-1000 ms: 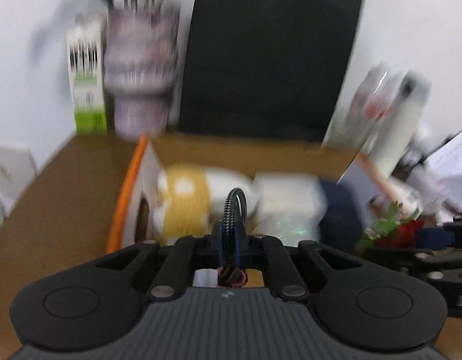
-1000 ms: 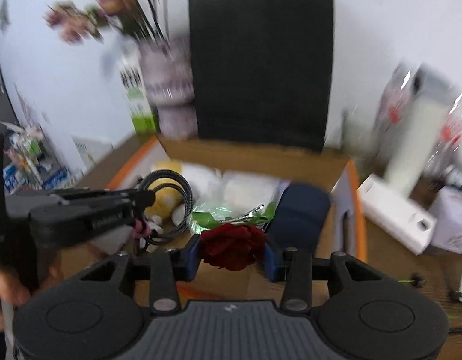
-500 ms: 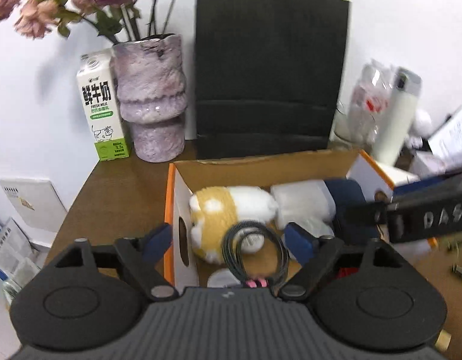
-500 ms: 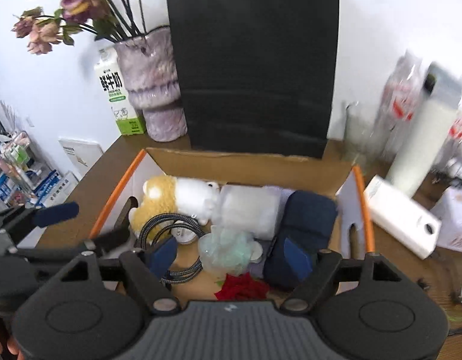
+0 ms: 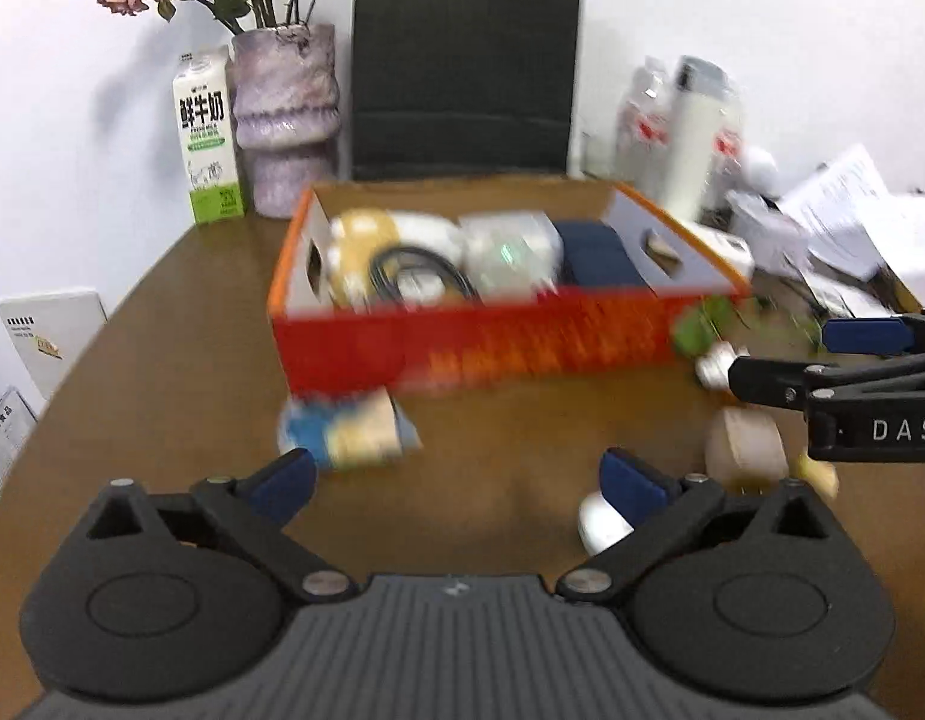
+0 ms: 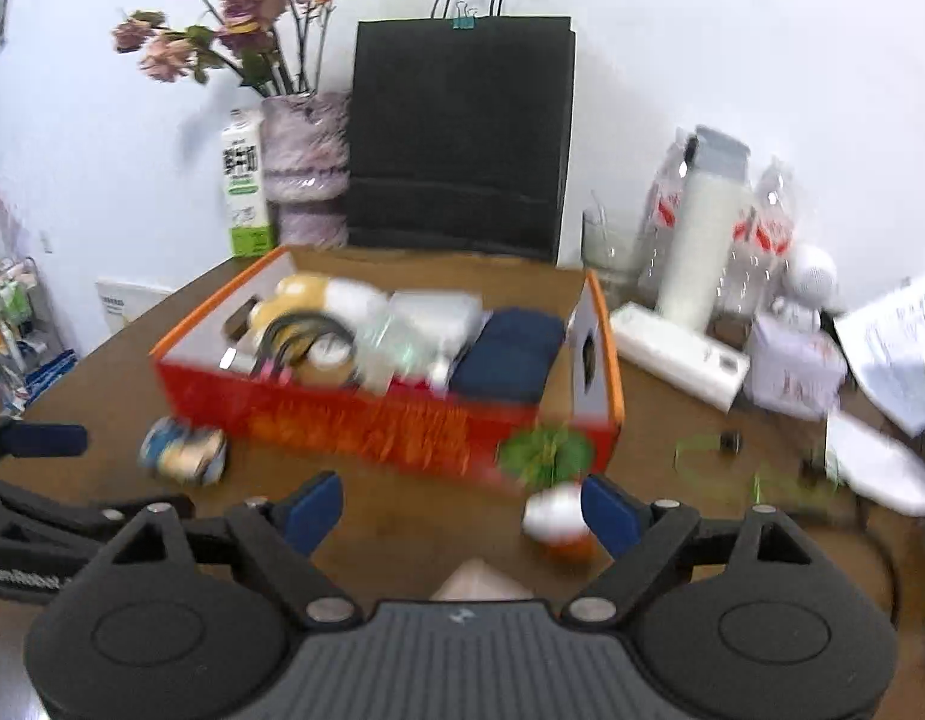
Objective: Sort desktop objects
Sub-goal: 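Withdraw both open grippers from the red box toward the table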
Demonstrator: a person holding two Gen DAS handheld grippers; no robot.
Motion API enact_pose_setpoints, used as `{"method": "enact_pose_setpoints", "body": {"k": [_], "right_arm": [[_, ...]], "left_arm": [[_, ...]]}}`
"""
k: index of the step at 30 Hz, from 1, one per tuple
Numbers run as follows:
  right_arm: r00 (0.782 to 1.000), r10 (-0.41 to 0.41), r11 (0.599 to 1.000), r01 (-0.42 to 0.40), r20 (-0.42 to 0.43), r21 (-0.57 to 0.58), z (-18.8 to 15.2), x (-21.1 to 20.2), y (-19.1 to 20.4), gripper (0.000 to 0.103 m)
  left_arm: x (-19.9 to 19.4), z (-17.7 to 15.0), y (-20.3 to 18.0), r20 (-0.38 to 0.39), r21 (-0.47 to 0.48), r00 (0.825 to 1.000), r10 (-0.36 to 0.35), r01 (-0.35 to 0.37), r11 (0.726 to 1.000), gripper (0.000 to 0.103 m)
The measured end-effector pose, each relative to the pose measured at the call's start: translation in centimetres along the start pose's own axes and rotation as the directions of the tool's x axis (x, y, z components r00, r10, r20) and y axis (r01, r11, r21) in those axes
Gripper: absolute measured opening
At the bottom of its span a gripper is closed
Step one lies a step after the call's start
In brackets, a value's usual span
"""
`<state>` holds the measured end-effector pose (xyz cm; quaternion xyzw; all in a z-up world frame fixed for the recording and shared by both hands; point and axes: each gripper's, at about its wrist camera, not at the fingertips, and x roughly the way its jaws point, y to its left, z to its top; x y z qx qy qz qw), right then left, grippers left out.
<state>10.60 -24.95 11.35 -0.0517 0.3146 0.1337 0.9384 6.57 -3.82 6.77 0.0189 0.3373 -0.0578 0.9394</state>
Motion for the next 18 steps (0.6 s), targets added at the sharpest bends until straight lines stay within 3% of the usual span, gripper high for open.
{"method": "enact_pose_setpoints", "body": {"k": [4, 8, 11, 18], "right_arm": [[1.000, -0.020, 0.998, 0.020, -0.002, 0.061, -5.3, -2.5, 0.2, 0.086], [1.000, -0.016, 0.994, 0.016, -0.005, 0.107, -10.2, -5.0, 0.9, 0.086], [1.000, 0.009, 0.993, -0.008, -0.008, 0.120, -13.0, -6.7, 1.8, 0.086], [0.999, -0.027, 0.999, 0.026, 0.029, 0.023, -15.0, -8.9, 4.3, 0.085]], "left_arm": [[-2.6, -4.9, -0.7, 0.019, -0.027, 1.000, 0.014, -0.014, 1.000, 0.103], [-3.7, -8.8, -0.6, -0.059, -0.015, 0.998, 0.005, -0.006, 1.000, 0.103], [-5.3, -11.0, 0.1, -0.071, -0.034, 0.997, 0.006, -0.008, 0.999, 0.103], [-7.8, -12.4, 2.1, -0.063, -0.100, 0.998, 0.018, -0.024, 0.995, 0.103]]}}
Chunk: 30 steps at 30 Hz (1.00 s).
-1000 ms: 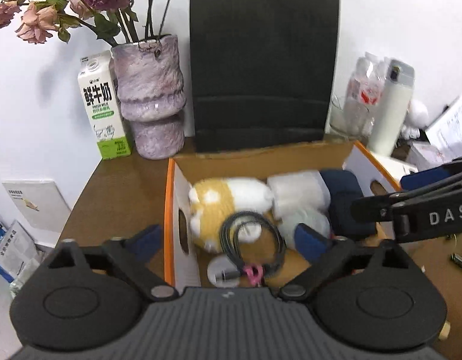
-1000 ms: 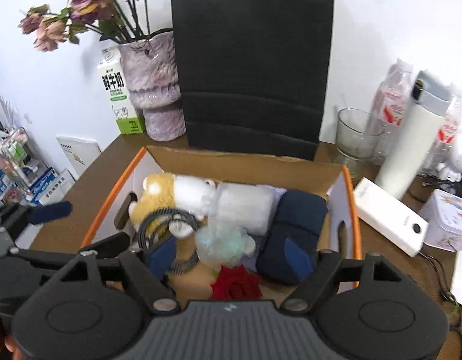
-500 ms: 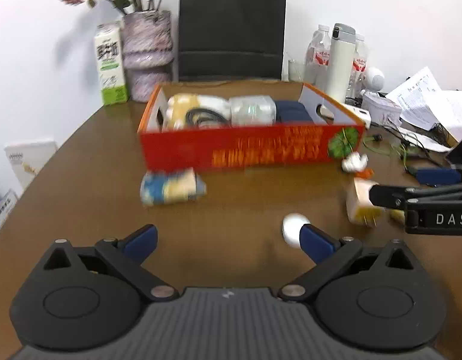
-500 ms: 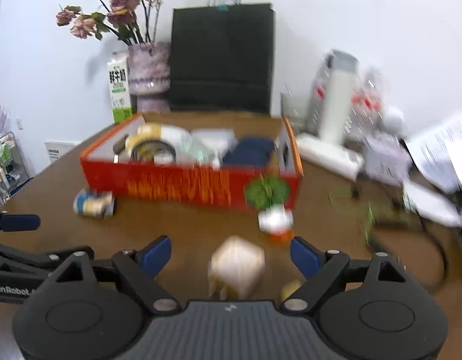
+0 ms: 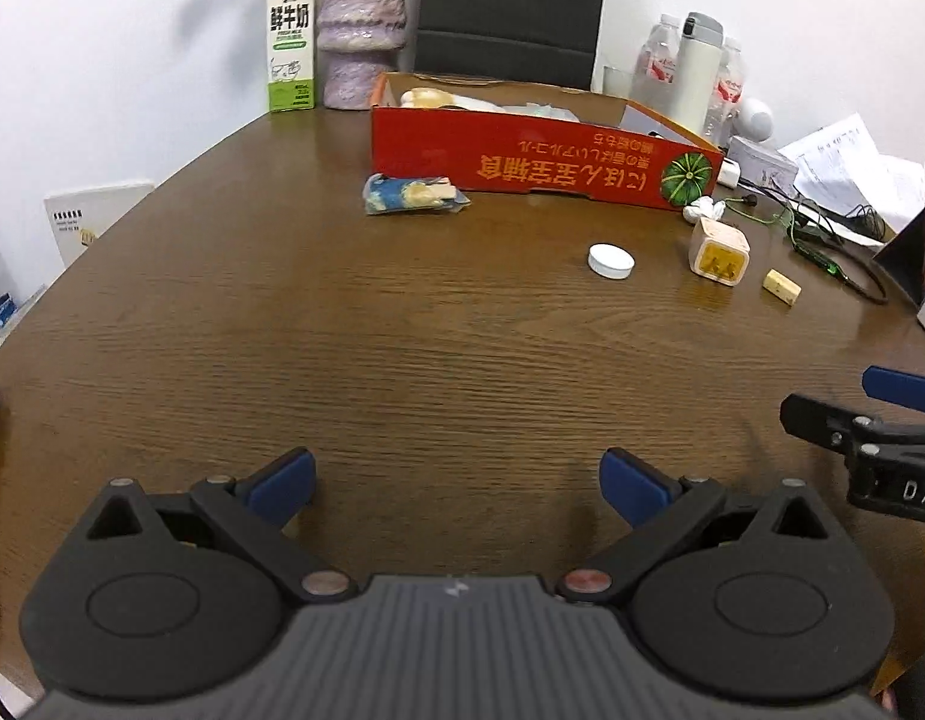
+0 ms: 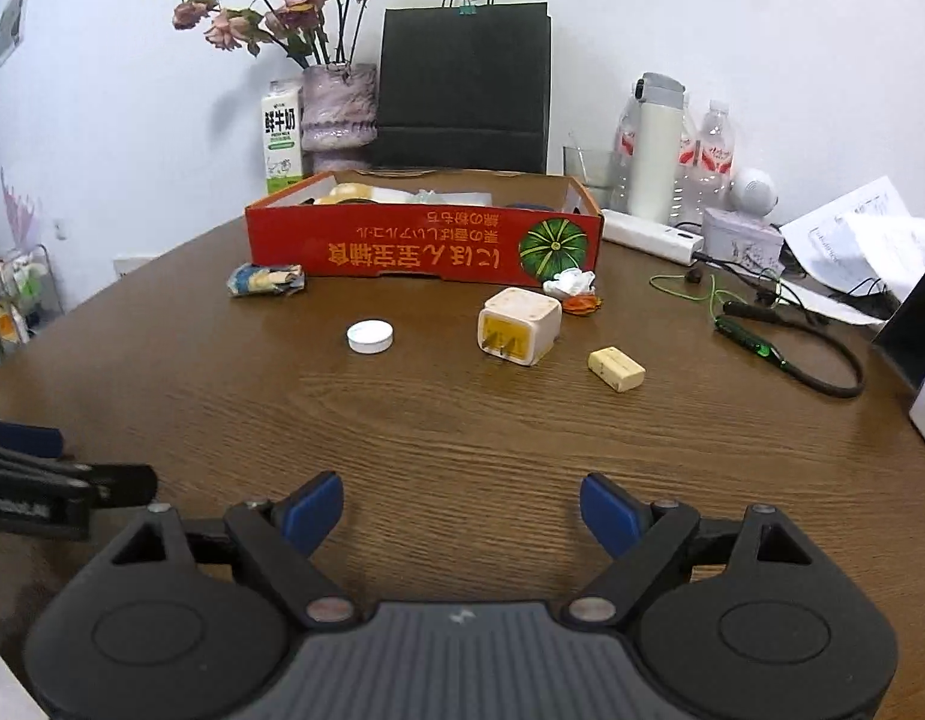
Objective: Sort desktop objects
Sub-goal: 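Grasp the wrapped snack with the left gripper while the right gripper grasps the white cap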
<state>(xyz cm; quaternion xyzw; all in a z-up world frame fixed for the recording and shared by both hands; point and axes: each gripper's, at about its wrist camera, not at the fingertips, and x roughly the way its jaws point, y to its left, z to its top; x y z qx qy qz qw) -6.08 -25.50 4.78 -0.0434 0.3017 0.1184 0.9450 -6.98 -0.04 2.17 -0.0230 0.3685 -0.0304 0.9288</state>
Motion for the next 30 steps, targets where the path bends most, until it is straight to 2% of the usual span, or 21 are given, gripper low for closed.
{"method": "enact_pose_setpoints", "body": {"k": [3, 5, 8, 11, 12, 15, 18, 19, 20, 22, 24, 25, 27, 28, 30], "right_arm": [[0.999, 0.042, 0.999, -0.042, 0.006, 0.000, 0.5, 0.2, 0.5, 0.082], [0.996, 0.088, 0.996, -0.088, -0.001, -0.001, 1.2, 0.9, 0.9, 0.076], [0.991, 0.129, 0.991, -0.129, -0.018, -0.030, 2.6, 3.1, 1.7, 0.071], [0.990, 0.136, 0.988, -0.139, -0.041, -0.065, 4.7, 6.4, 3.0, 0.057], [0.988, 0.146, 0.987, -0.149, -0.049, -0.064, 5.5, 7.7, 3.3, 0.056], [0.987, 0.150, 0.988, -0.152, -0.062, -0.039, 7.4, 10.6, 3.7, 0.053], [0.990, 0.118, 0.992, -0.121, -0.080, -0.022, 8.3, 12.7, 3.7, 0.038], [0.990, 0.113, 0.993, -0.115, -0.084, -0.015, 8.4, 13.2, 3.6, 0.030], [0.991, 0.110, 0.994, -0.111, -0.075, -0.011, 8.4, 13.4, 3.5, 0.027], [0.992, 0.111, 0.993, -0.113, -0.061, -0.024, 8.3, 13.6, 3.3, 0.027], [0.992, 0.113, 0.993, -0.114, -0.049, -0.019, 8.0, 13.4, 2.9, 0.027], [0.992, 0.114, 0.993, -0.115, -0.047, -0.012, 7.9, 13.3, 2.7, 0.027], [0.991, 0.129, 0.992, -0.128, -0.040, 0.016, 7.8, 12.7, 2.1, 0.027], [0.990, 0.138, 0.990, -0.137, -0.035, 0.027, 7.8, 12.3, 1.9, 0.027], [0.989, 0.146, 0.989, -0.145, -0.014, 0.037, 7.7, 11.0, 1.4, 0.027]], "left_arm": [[0.2, 1.0, 0.7, 0.014, -0.021, 1.000, -0.007, 0.007, 1.000, 0.103], [1.0, 2.2, 1.2, 0.032, -0.023, 0.999, -0.019, 0.020, 1.000, 0.103], [3.5, 5.8, 1.9, 0.080, -0.019, 0.997, 0.024, -0.022, 1.000, 0.103], [7.2, 9.7, 2.4, 0.101, -0.006, 0.994, 0.038, -0.038, 0.999, 0.100], [8.3, 10.7, 2.5, 0.095, -0.009, 0.994, 0.052, -0.052, 0.999, 0.099], [11.5, 13.4, 2.2, 0.093, -0.006, 0.995, 0.023, -0.022, 1.000, 0.097], [14.1, 14.6, 2.1, 0.070, -0.022, 0.997, 0.029, -0.027, 0.999, 0.095], [14.9, 14.8, 2.1, 0.055, -0.023, 0.998, 0.042, -0.040, 0.999, 0.087], [15.4, 14.9, 2.0, 0.050, -0.024, 0.998, 0.046, -0.045, 0.999, 0.078], [16.1, 14.7, 2.0, 0.042, -0.030, 0.998, 0.043, -0.042, 0.999, 0.065], [16.0, 14.4, 1.7, 0.053, -0.006, 0.998, 0.028, -0.028, 1.000, 0.062], [15.9, 14.3, 1.8, 0.057, -0.003, 0.998, 0.022, -0.022, 1.000, 0.056], [15.3, 13.9, 1.6, 0.055, -0.009, 0.998, 0.017, -0.017, 1.000, 0.030], [14.8, 13.7, 1.5, 0.047, -0.021, 0.999, 0.009, -0.008, 1.000, 0.024], [13.7, 13.0, 1.2, 0.042, -0.046, 0.999, -0.022, 0.024, 0.999, 0.021]]}}
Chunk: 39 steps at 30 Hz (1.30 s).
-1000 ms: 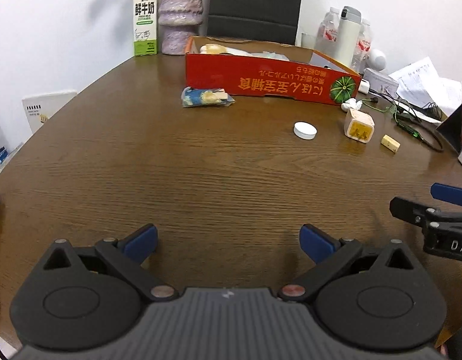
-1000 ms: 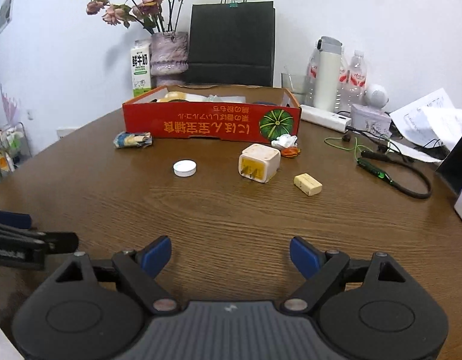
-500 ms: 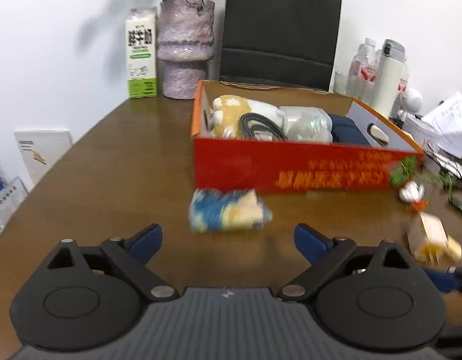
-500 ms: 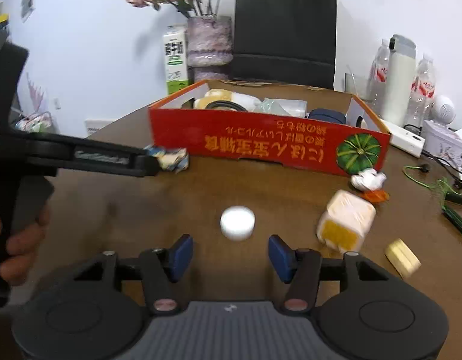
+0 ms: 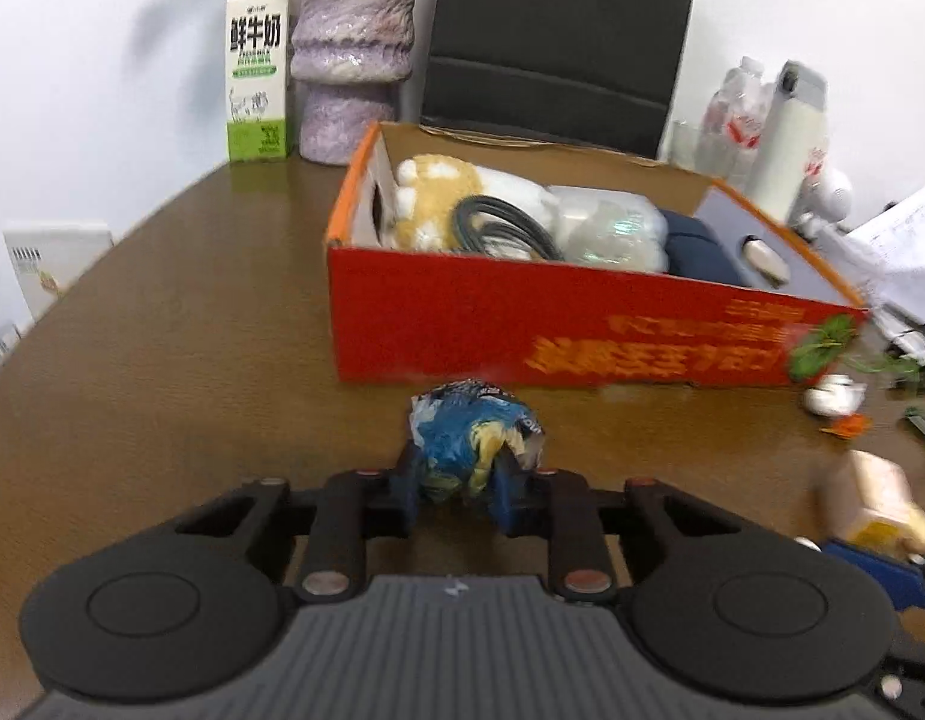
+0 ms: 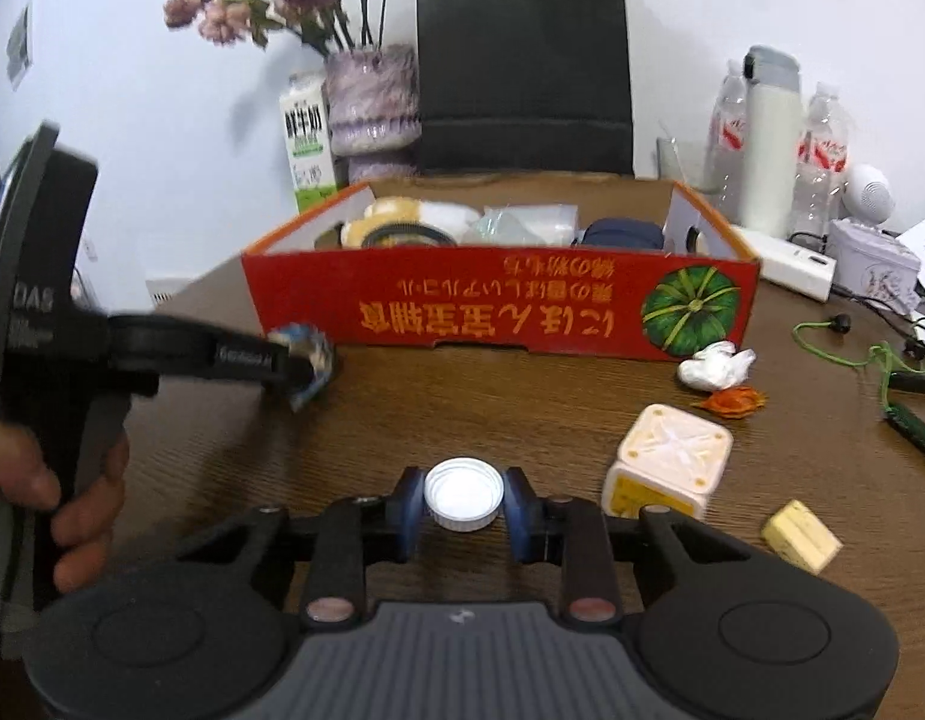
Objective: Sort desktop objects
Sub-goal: 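Grasp the wrapped snack with the left gripper while the right gripper grasps the white cap, then drop the wrapped snack and white cap into the red box with both grippers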
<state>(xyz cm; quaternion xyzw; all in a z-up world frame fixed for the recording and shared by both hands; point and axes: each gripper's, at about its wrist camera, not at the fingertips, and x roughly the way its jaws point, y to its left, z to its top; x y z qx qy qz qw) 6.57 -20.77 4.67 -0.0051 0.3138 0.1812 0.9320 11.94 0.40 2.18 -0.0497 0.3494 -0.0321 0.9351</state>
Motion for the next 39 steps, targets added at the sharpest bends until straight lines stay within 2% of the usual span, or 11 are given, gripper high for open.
{"method": "enact_pose_setpoints", "body": {"k": [3, 7, 9, 13, 19, 22, 24, 28, 31, 35, 39], "right_arm": [[0.999, 0.004, 1.000, -0.005, 0.033, 0.008, -0.1, -2.2, -0.5, 0.027], [0.997, 0.004, 1.000, -0.005, 0.073, 0.012, -1.0, -5.4, -1.0, 0.027], [0.997, 0.017, 0.999, -0.020, 0.073, 0.038, -1.8, -6.6, -1.3, 0.027], [0.998, 0.028, 0.998, -0.031, 0.061, 0.052, -3.8, -8.4, -1.4, 0.027], [0.999, 0.018, 0.997, -0.020, 0.037, 0.068, -7.1, -11.6, -1.4, 0.027], [0.999, -0.012, 0.998, 0.009, 0.034, 0.065, -8.1, -12.3, -1.7, 0.027], [1.000, -0.025, 0.996, 0.023, 0.017, 0.086, -8.5, -12.2, -2.4, 0.027], [0.999, -0.046, 0.993, 0.043, 0.022, 0.110, -7.9, -12.1, -3.6, 0.027], [0.998, -0.042, 0.995, 0.037, 0.047, 0.097, -6.1, -11.9, -4.2, 0.027], [0.993, -0.007, 0.999, 0.002, 0.115, 0.049, -0.8, -10.9, -5.4, 0.027], [0.990, -0.017, 1.000, 0.017, 0.137, 0.002, 6.5, -7.7, -7.3, 0.027]], "left_arm": [[-3.3, -1.6, -1.4, 0.036, 0.012, 0.999, -0.030, 0.030, 0.999, 0.019], [-8.7, -4.5, -4.0, 0.093, 0.088, 0.989, -0.115, 0.107, 0.990, 0.019], [-10.5, -5.9, -5.1, 0.100, 0.142, 0.987, -0.129, 0.114, 0.983, 0.019], [-13.0, -8.5, -6.2, 0.061, 0.135, 0.985, -0.162, 0.152, 0.979, 0.018], [-15.3, -12.4, -7.8, 0.015, 0.176, 0.981, -0.195, 0.189, 0.966, 0.018], [-14.7, -12.6, -7.0, -0.030, 0.128, 0.978, -0.207, 0.209, 0.969, 0.018], [-14.6, -12.5, -6.6, -0.025, 0.109, 0.980, -0.198, 0.199, 0.974, 0.018], [-14.8, -11.2, -6.0, 0.020, 0.113, 0.982, -0.186, 0.182, 0.977, 0.018], [-14.1, -8.5, -5.6, 0.065, 0.103, 0.980, -0.188, 0.181, 0.978, 0.018], [-12.1, -2.3, -5.0, 0.148, 0.099, 0.971, -0.187, 0.174, 0.980, 0.018], [-7.6, 5.3, -5.0, 0.155, 0.084, 0.971, -0.183, 0.172, 0.981, 0.019]]}}
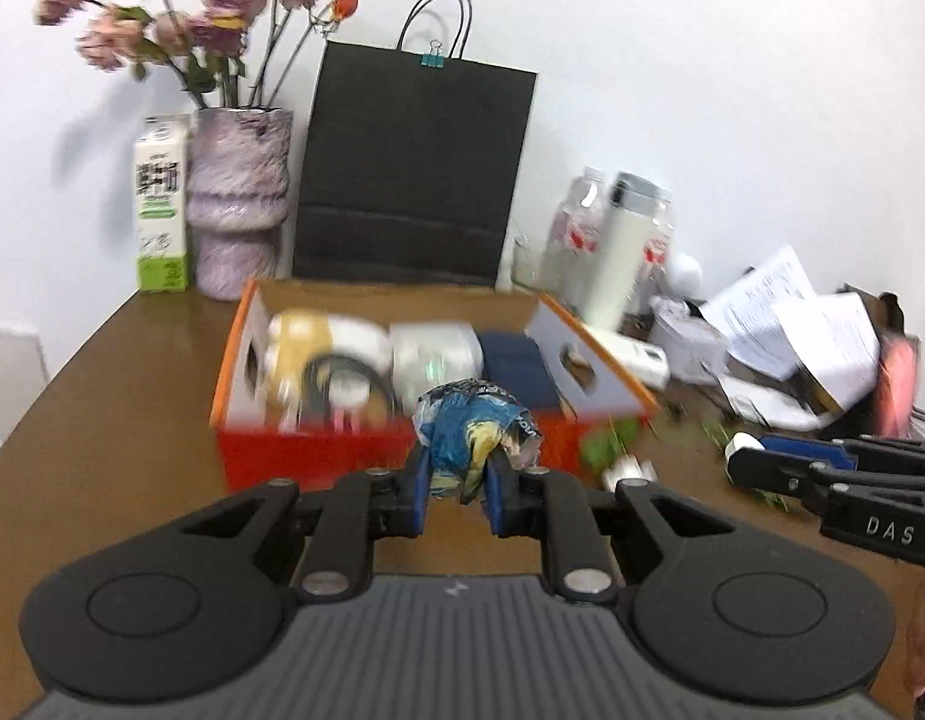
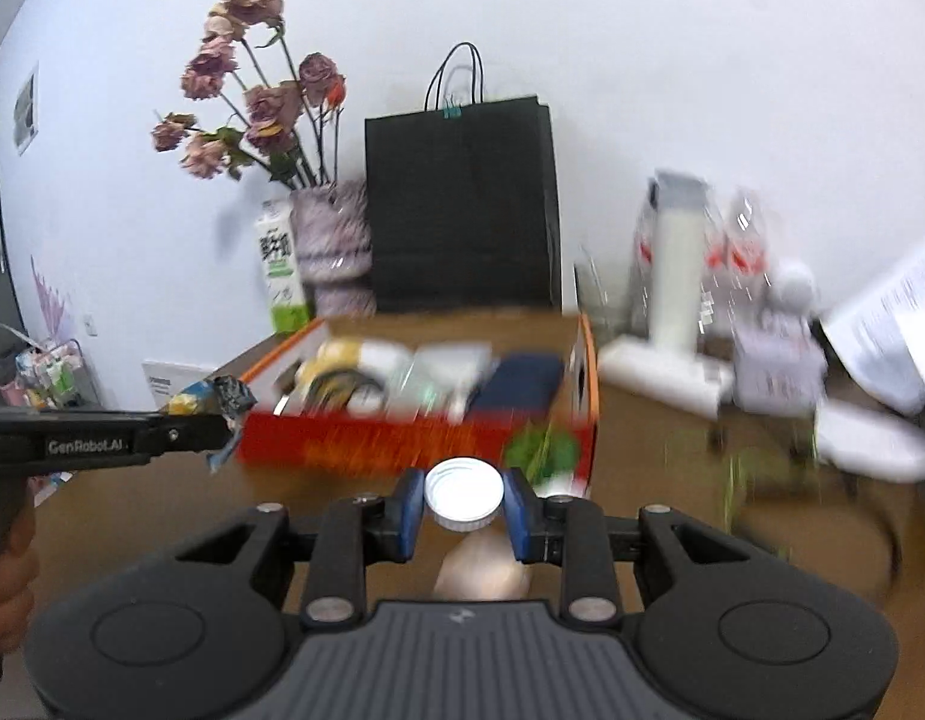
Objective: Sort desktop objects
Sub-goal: 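Drop the wrapped snack and white cap into the red box with both grippers, then withdraw both open grippers from the red box toward the table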
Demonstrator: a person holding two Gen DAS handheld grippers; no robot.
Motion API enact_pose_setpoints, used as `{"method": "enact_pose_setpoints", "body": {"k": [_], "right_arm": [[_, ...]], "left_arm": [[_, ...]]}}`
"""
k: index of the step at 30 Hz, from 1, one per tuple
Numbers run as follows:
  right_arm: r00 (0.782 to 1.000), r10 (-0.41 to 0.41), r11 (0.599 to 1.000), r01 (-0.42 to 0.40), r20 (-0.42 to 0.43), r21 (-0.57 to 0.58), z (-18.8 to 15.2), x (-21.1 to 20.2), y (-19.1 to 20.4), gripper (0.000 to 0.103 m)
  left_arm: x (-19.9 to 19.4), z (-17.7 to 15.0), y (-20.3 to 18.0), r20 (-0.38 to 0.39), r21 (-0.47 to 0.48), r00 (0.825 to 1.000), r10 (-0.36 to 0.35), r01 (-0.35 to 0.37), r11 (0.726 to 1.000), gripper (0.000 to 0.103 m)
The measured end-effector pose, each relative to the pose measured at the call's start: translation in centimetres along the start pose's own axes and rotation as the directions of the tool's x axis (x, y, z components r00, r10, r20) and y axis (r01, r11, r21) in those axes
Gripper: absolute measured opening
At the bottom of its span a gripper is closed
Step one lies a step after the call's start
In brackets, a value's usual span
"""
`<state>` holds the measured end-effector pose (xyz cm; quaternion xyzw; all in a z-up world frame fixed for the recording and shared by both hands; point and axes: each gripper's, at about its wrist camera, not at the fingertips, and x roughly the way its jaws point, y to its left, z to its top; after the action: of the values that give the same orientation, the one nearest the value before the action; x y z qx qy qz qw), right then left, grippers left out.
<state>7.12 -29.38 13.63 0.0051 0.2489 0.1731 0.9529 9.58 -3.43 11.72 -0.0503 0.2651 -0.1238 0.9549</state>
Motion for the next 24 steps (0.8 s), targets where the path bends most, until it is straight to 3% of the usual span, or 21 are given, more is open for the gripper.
{"method": "enact_pose_setpoints", "body": {"k": [4, 7, 9, 11, 14, 17, 20, 24], "right_arm": [[0.992, -0.032, 0.999, 0.030, -0.120, -0.020, 5.7, 8.4, -1.8, 0.027], [0.958, -0.102, 0.994, 0.089, -0.268, -0.059, 7.7, 15.1, -2.4, 0.027], [0.926, -0.152, 0.988, 0.129, -0.344, -0.090, 7.9, 18.4, -2.6, 0.027], [0.899, -0.217, 0.974, 0.176, -0.381, -0.139, 7.8, 20.3, -2.4, 0.038], [0.911, -0.192, 0.980, 0.159, -0.364, -0.117, 8.0, 20.2, -2.1, 0.059], [0.936, -0.149, 0.988, 0.131, -0.319, -0.077, 8.9, 18.9, -1.5, 0.066], [0.954, -0.133, 0.990, 0.117, -0.268, -0.073, 9.4, 16.7, -0.6, 0.078], [0.982, -0.070, 0.997, 0.062, -0.176, -0.049, 8.0, 11.5, 1.0, 0.083]], "left_arm": [[7.9, 4.6, 1.0, -0.098, -0.004, 0.992, 0.075, -0.075, 0.997, 0.020], [13.0, 5.3, 1.9, -0.192, -0.026, 0.962, 0.196, -0.205, 0.978, 0.027], [14.7, 5.0, 2.4, -0.230, -0.043, 0.950, 0.211, -0.226, 0.973, 0.044], [14.2, 4.6, 2.9, -0.201, -0.076, 0.961, 0.188, -0.206, 0.976, 0.080], [13.1, 5.0, 2.2, -0.145, -0.037, 0.974, 0.172, -0.179, 0.983, 0.090], [11.4, 5.7, 1.2, -0.120, 0.002, 0.971, 0.205, -0.206, 0.978, 0.098], [8.2, 5.8, 0.9, -0.063, -0.013, 0.981, 0.182, -0.183, 0.983, 0.103], [2.7, 3.7, 0.8, 0.014, -0.072, 0.990, 0.143, -0.141, 0.987, 0.103]]}}
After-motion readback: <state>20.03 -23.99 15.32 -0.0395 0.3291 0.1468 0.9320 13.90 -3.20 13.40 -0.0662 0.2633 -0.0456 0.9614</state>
